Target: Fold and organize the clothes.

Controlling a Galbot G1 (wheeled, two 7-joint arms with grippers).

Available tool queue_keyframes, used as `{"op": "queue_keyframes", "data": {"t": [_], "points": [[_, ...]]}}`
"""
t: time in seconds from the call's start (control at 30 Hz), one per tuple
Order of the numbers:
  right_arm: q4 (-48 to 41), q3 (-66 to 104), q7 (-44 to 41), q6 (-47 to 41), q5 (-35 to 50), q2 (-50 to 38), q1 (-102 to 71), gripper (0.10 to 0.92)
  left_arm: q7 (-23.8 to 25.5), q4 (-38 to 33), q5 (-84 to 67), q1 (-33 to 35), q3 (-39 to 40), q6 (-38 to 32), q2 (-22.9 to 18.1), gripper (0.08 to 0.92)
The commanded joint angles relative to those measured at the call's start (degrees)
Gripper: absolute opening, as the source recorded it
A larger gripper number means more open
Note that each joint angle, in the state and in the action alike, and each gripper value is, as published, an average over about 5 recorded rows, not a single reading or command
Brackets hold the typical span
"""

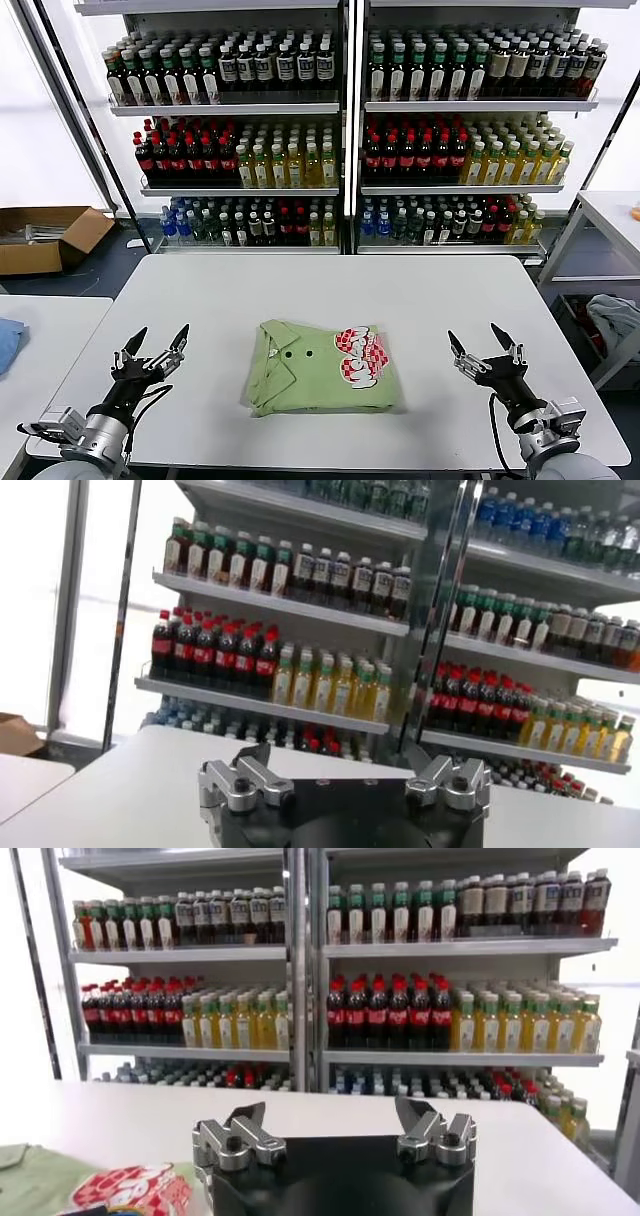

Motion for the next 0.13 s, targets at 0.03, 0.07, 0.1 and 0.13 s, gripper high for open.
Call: {"op": "queue_keyframes", "data": {"t": [0.03,0.07,0.1,0.13], "points": [[0.5,0.6,-0.3,0.2,-0.3,0.5,-2.1,0.823,1.0,0.0,1.8,0.8,-0.5,-1.0,-1.5,0.823],[0.4,0.7,-0.3,0.2,-0.3,0.6,-2.1,0.823,1.0,-0.1,1.8,0.9,-0.6,-1.1,-1.5,0.823],[0.4,0.7,-0.3,0.2,-0.3,0.6,-2.1,0.823,1.1,-0.2,1.8,0.9,-0.7,-1.1,-1.5,0.823],[0.4,0.8,-0.3,0.2,-0.3,0.6,-2.1,0.823,1.1,-0.2,1.8,1.0,-0.7,-1.1,-1.5,0.823]]}}
